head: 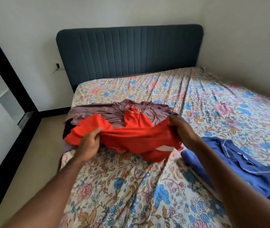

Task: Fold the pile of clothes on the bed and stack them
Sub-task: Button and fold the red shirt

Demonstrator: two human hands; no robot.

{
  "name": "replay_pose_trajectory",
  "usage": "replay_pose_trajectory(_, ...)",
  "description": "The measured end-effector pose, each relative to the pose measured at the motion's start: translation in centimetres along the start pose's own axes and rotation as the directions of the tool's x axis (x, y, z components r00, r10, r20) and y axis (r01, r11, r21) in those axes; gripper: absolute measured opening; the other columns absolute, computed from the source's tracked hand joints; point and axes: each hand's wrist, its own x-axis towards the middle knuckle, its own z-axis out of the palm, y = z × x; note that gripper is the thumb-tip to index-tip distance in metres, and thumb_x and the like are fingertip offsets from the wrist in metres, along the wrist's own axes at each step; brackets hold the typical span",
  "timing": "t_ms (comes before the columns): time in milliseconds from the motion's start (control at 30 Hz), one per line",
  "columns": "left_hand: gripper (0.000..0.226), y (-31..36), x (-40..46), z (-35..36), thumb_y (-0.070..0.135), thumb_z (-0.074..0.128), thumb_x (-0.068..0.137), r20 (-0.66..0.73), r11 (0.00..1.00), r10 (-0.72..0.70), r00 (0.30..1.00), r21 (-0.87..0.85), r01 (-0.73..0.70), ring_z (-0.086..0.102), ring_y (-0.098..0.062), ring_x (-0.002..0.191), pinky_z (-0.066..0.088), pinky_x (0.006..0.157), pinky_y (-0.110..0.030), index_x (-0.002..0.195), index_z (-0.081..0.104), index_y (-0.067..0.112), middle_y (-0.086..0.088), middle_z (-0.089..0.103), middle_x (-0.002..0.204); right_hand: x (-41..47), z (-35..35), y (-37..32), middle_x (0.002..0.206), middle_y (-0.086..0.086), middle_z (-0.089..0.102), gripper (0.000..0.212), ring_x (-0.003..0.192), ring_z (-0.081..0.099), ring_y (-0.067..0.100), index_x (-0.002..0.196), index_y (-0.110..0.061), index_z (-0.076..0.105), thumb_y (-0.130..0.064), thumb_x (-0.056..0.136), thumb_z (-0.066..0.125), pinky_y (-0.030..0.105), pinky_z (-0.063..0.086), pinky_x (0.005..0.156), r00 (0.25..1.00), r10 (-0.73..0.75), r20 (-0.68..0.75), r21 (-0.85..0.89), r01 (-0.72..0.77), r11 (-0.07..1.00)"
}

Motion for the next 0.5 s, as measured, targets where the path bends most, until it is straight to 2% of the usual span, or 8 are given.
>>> replay_pose_trajectory(33, 0.032, 0.9, -0.9, -1.9, 0.011, 0.048, 0.104, -0.036, 0.999, 0.029, 0.999, -0.023, -0.03, 0.065, -0.016, 0.069, 0.052, 0.061, -0.024, 0.105, 0.059, 0.041, -0.005, 0.071, 0.093, -0.6, 0.5, -1.2, 0.058, -0.004, 0.05, 0.002, 0.05, 0.047, 0.011, 0.07, -0.019, 0.054, -0.019, 0.072, 0.052, 0.025, 0.035, 0.049, 1.0, -0.011, 0.01, 0.049, 0.01, 0.999)
replay_pose_trajectory(100, 0.019, 2.4, -2.9, -5.5, 0.023, 0.056, 0.101, 0.024, 0.988, 0.133, 0.991, -0.078, -0.13, 0.069, -0.015, 0.084, 0.052, 0.072, -0.025, 0.106, 0.068, 0.037, 0.003, 0.074, 0.098, -1.2, 0.4, -3.4, 0.056, -0.005, 0.052, 0.015, 0.046, 0.049, 0.01, 0.069, -0.019, 0.056, -0.02, 0.084, 0.058, 0.02, 0.038, 0.045, 0.997, -0.066, 0.039, 0.088, 0.062, 0.994)
replay_pose_trajectory(167, 0.023, 2.9, -7.0, -9.2, 0.057, 0.064, 0.087, 0.259, 0.981, 0.182, 0.949, -0.11, -0.158, 0.068, -0.001, 0.091, 0.052, 0.082, -0.02, 0.106, 0.072, 0.046, 0.018, 0.074, 0.099, -3.5, -0.5, -4.7, 0.06, 0.004, 0.054, 0.027, 0.048, 0.052, 0.015, 0.073, -0.006, 0.056, -0.017, 0.096, 0.065, 0.02, 0.04, 0.044, 0.979, -0.141, 0.147, -0.062, 0.152, 0.986)
replay_pose_trajectory(233, 0.044, 2.3, -12.1, -11.6, 0.084, 0.056, 0.074, 0.512, 0.992, 0.125, 0.85, -0.04, -0.122, 0.068, 0.001, 0.085, 0.053, 0.079, -0.019, 0.098, 0.072, 0.051, 0.023, 0.074, 0.092, -7.1, -1.3, -3.7, 0.066, 0.011, 0.058, 0.03, 0.053, 0.056, 0.017, 0.079, 0.005, 0.058, -0.016, 0.091, 0.075, 0.024, 0.044, 0.046, 0.946, -0.117, 0.301, -0.332, 0.22, 0.917)
replay_pose_trajectory(300, 0.042, 1.0, -17.5, -11.7, 0.086, 0.052, 0.073, 0.697, 0.976, 0.005, 0.717, 0.152, -0.155, 0.064, 0.004, 0.084, 0.051, 0.08, -0.018, 0.086, 0.07, 0.05, 0.025, 0.069, 0.088, -11.4, -0.6, 0.1, 0.062, 0.001, 0.057, 0.026, 0.05, 0.053, 0.007, 0.075, -0.001, 0.06, -0.014, 0.088, 0.079, 0.02, 0.041, 0.046, 0.91, 0.008, 0.415, -0.521, 0.231, 0.822)
replay_pose_trajectory(367, 0.018, -0.6, -22.4, -9.7, 0.073, 0.062, 0.08, 0.824, 0.914, -0.147, 0.548, 0.325, -0.244, 0.056, 0.005, 0.093, 0.044, 0.085, -0.013, 0.08, 0.059, 0.054, 0.02, 0.062, 0.095, -16.3, 0.8, 5.5, 0.056, -0.009, 0.052, 0.027, 0.046, 0.048, 0.001, 0.068, -0.012, 0.058, -0.014, 0.086, 0.078, 0.015, 0.036, 0.048, 0.85, 0.191, 0.49, -0.674, 0.231, 0.702)
replay_pose_trajectory(433, 0.016, -0.9, -25.8, -7.3, 0.058, 0.071, 0.082, 0.875, 0.883, -0.266, 0.405, 0.39, -0.261, 0.055, 0.0, 0.102, 0.042, 0.086, -0.014, 0.094, 0.061, 0.058, 0.015, 0.059, 0.107, -20.3, 1.8, 11.1, 0.056, -0.01, 0.047, 0.03, 0.05, 0.045, 0.003, 0.065, -0.015, 0.055, -0.019, 0.082, 0.079, 0.019, 0.033, 0.051, 0.819, 0.276, 0.503, -0.752, 0.256, 0.607)
replay_pose_trajectory(500, 0.041, -0.9, -27.5, -4.7, 0.055, 0.073, 0.083, 0.89, 0.885, -0.232, 0.393, 0.36, -0.294, 0.058, -0.006, 0.104, 0.042, 0.086, -0.014, 0.12, 0.067, 0.039, 0.009, 0.063, 0.117, -23.1, 1.6, 14.7, 0.059, -0.007, 0.051, 0.031, 0.054, 0.046, 0.006, 0.068, -0.013, 0.056, -0.027, 0.079, 0.081, 0.03, 0.036, 0.056, 0.88, 0.293, 0.373, -0.811, 0.156, 0.563)
